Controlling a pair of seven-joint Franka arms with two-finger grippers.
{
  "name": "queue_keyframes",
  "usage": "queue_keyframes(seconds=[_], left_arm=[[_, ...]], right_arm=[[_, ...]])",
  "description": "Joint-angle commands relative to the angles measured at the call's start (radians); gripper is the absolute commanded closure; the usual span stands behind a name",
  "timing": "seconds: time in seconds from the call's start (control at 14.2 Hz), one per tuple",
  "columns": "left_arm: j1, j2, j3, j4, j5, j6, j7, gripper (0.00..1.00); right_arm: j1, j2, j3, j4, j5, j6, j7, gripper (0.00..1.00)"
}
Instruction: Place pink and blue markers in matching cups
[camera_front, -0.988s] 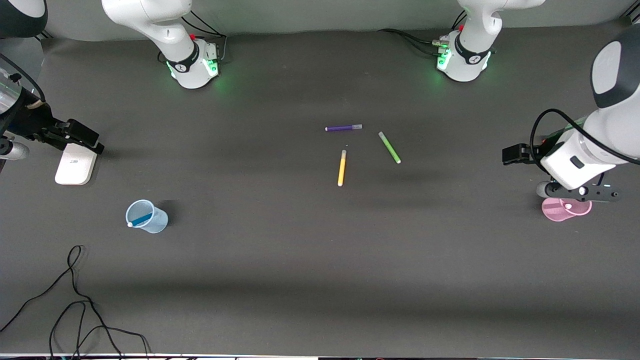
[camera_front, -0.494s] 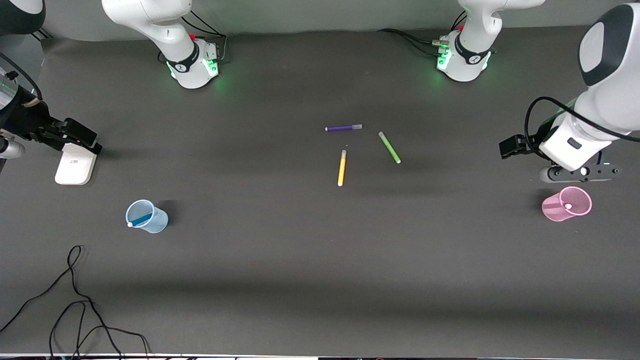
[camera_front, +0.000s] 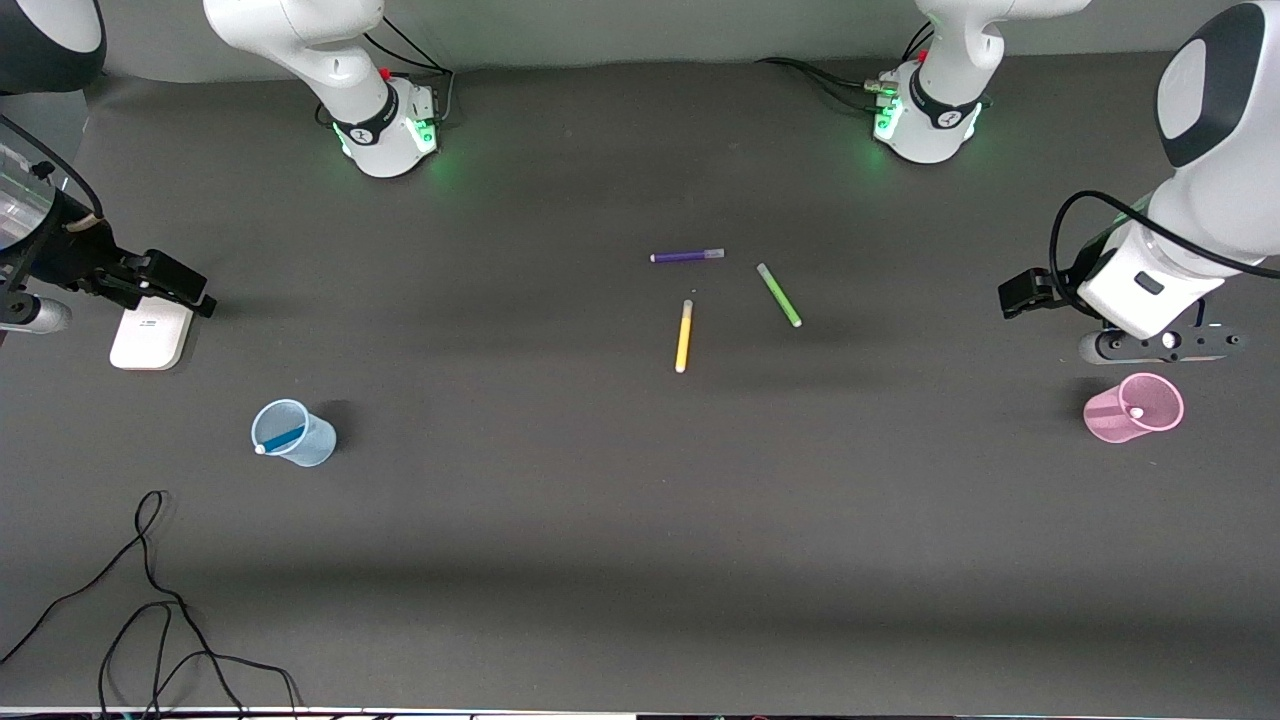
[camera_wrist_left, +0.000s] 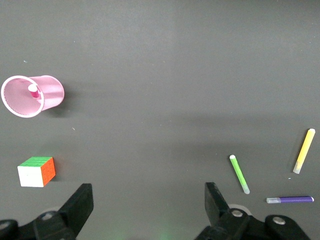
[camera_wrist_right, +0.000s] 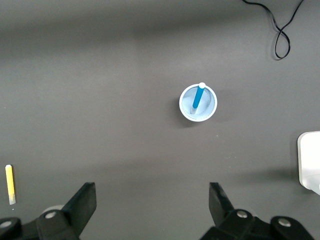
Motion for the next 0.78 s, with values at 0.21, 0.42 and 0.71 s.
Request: queue_keyframes(seconds=[0.21,0.42,0.71], left_arm=[[-0.009,-0.019,0.006,-0.019,0.016,0.034,0.060,0.01],[-0.007,-0.017,0.006,-0.019,0.016,0.034,0.060,0.01],[-0.006,-0.017,0.006,-0.019,0.016,0.032,0.060,0.01]], right_arm=[[0.021,0.011,-0.001,0.012,-0.006,-0.009,-0.018,0.00],[0.023,0.011,-0.001,0.010,-0.007,-0.009,-0.016,0.00],[0.024,0.011,-0.001,0.007,-0.007,-0.011,-0.015,0.00]])
